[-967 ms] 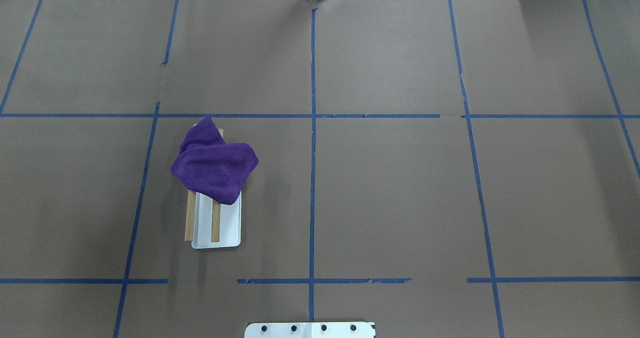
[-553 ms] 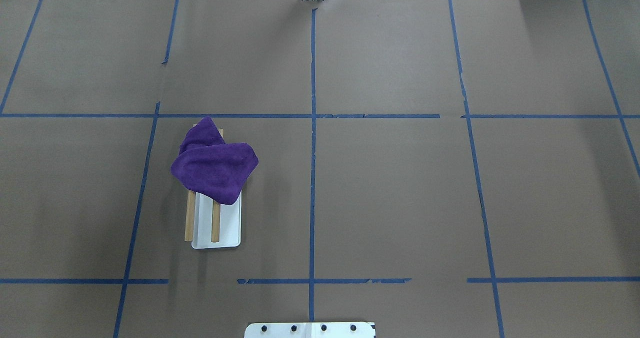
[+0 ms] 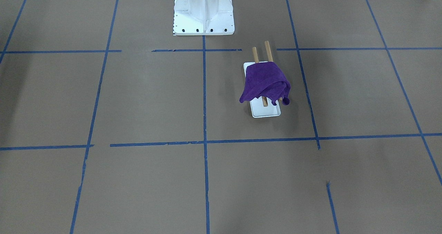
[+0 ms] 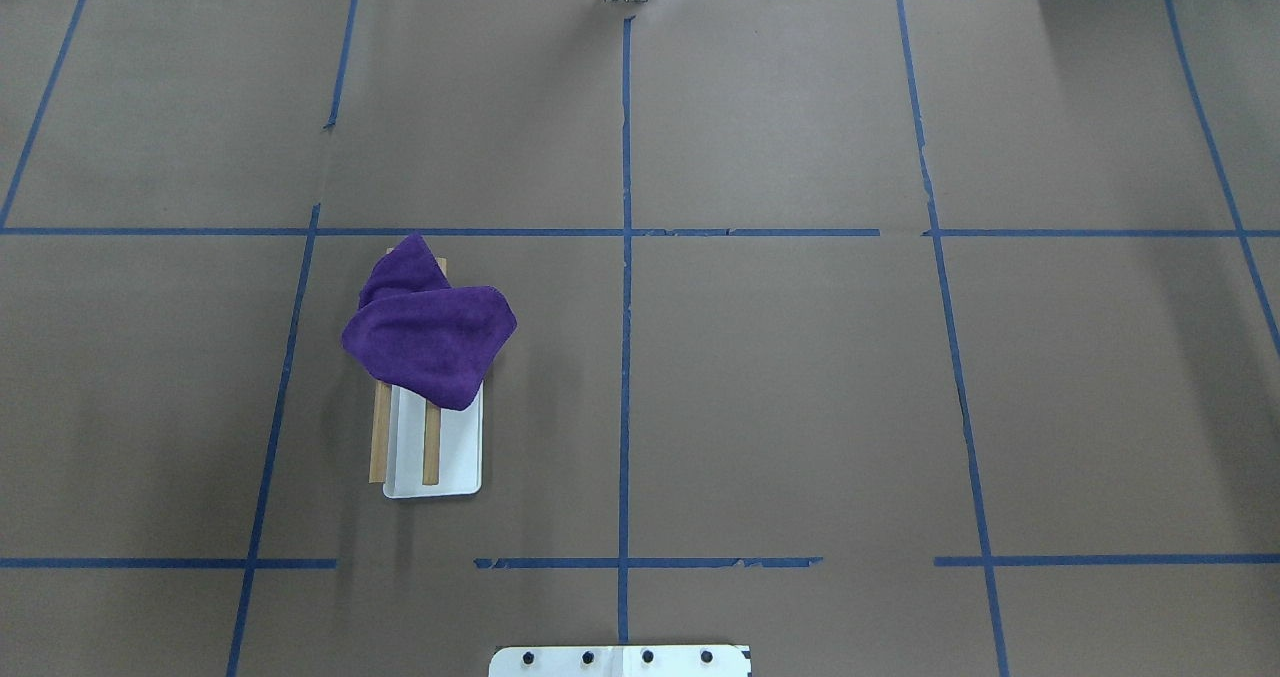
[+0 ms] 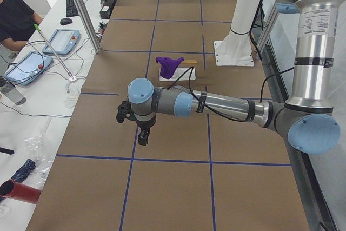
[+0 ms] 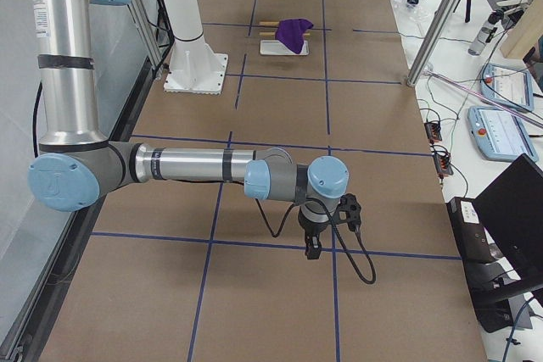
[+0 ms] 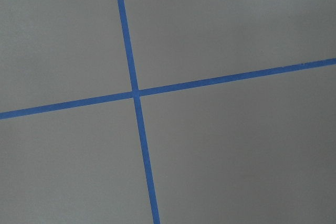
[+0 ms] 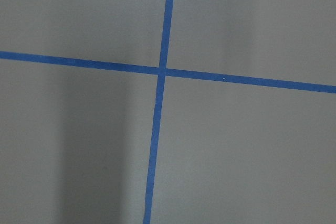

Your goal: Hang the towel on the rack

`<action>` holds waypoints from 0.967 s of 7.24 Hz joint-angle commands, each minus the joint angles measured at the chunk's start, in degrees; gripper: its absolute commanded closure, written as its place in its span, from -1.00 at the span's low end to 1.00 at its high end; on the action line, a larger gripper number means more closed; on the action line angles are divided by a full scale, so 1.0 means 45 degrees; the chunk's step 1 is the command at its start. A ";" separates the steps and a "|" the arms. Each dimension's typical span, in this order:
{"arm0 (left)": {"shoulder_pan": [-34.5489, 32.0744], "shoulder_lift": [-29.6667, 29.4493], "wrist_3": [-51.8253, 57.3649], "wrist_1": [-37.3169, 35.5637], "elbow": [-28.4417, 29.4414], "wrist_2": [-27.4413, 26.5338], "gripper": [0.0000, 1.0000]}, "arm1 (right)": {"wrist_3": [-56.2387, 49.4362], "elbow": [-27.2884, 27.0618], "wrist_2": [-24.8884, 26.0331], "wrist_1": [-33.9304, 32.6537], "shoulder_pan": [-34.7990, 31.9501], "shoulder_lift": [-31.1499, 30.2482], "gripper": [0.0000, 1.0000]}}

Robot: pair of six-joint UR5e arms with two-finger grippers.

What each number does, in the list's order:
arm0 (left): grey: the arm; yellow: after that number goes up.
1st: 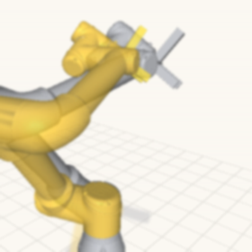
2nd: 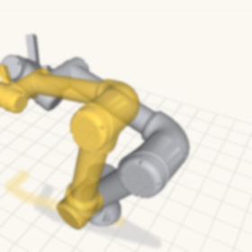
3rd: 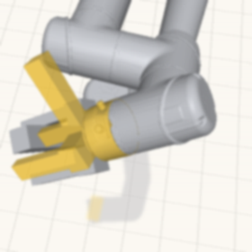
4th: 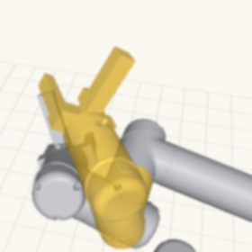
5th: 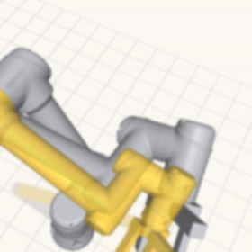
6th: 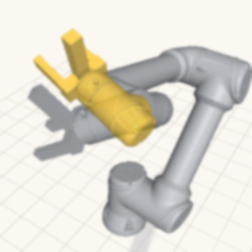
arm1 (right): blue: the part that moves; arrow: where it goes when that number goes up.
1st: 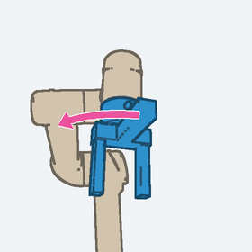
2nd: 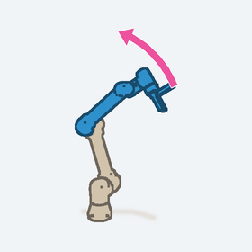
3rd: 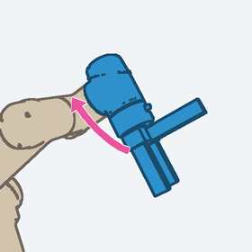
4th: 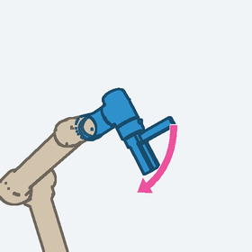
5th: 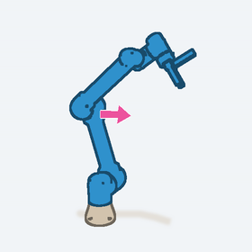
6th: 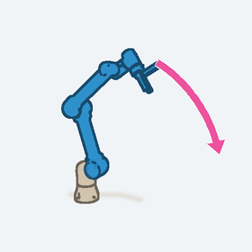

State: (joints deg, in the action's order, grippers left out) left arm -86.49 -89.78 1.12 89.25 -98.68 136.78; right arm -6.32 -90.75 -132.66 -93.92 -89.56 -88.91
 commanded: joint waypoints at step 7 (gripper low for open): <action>-0.0018 0.0107 -0.0073 -0.0049 0.0310 -0.0025 -1.00 | 0.0780 -0.0438 -0.0089 0.0051 0.0508 -0.0008 -1.00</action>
State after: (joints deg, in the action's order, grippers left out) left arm -86.61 -89.24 0.85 89.06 -97.07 136.44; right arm -3.07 -92.42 -133.02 -93.71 -87.38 -88.81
